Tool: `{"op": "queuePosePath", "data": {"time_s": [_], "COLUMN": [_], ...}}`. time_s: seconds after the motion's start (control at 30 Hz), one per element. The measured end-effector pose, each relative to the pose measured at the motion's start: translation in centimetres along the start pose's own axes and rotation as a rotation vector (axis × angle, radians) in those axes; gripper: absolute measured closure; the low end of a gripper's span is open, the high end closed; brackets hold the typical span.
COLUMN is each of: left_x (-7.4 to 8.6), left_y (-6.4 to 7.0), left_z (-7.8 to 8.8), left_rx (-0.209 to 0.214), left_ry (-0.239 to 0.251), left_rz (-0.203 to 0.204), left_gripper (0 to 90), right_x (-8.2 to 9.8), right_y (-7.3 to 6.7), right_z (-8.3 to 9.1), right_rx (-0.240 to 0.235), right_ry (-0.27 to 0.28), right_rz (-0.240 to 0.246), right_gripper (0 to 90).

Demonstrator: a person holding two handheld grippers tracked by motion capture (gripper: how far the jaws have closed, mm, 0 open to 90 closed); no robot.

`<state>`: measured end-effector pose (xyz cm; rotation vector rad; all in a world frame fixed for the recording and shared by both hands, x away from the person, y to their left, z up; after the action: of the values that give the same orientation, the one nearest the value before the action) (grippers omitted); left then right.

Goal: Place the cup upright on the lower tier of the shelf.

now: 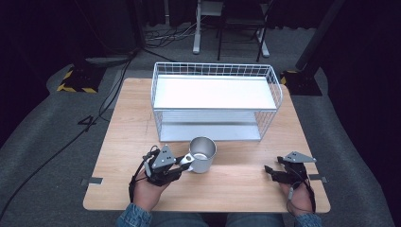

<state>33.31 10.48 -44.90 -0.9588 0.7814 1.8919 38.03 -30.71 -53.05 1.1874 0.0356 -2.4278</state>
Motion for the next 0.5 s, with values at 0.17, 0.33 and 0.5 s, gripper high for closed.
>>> {"op": "queuePosePath", "data": {"time_s": [0.17, 0.33, 0.5], "left_x": [-1.3, -2.1, -2.8], "left_y": [-0.9, -1.8, -2.6], "left_z": [-0.1, -0.5, -1.2], "left_rx": [-0.015, -0.037, -0.079], "left_ry": [0.040, 0.060, 0.076], "left_rz": [0.003, 0.005, 0.009], "left_gripper": [71.7, 71.7, 71.7], "right_x": [0.0, 0.0, 0.0], "right_y": [0.1, 0.1, 0.1], "right_z": [-0.1, -0.1, -0.1], "right_rx": [-0.007, -0.004, -0.001], "right_ry": [-0.006, -0.010, -0.010], "right_rz": [-0.011, -0.019, -0.021], "right_gripper": [28.7, 28.7, 28.6]}}
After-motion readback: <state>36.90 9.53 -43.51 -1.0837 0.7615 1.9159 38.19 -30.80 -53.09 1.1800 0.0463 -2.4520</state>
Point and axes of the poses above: each handheld gripper's, and its own axes: z roughly backward along the jaws, x roughly out of its underside, y roughly to its right, the point moved 4 cm from there along -z, roughly forward along the jaws, and after that the axes turned 12 degrees about x, right-handed, at the moved point
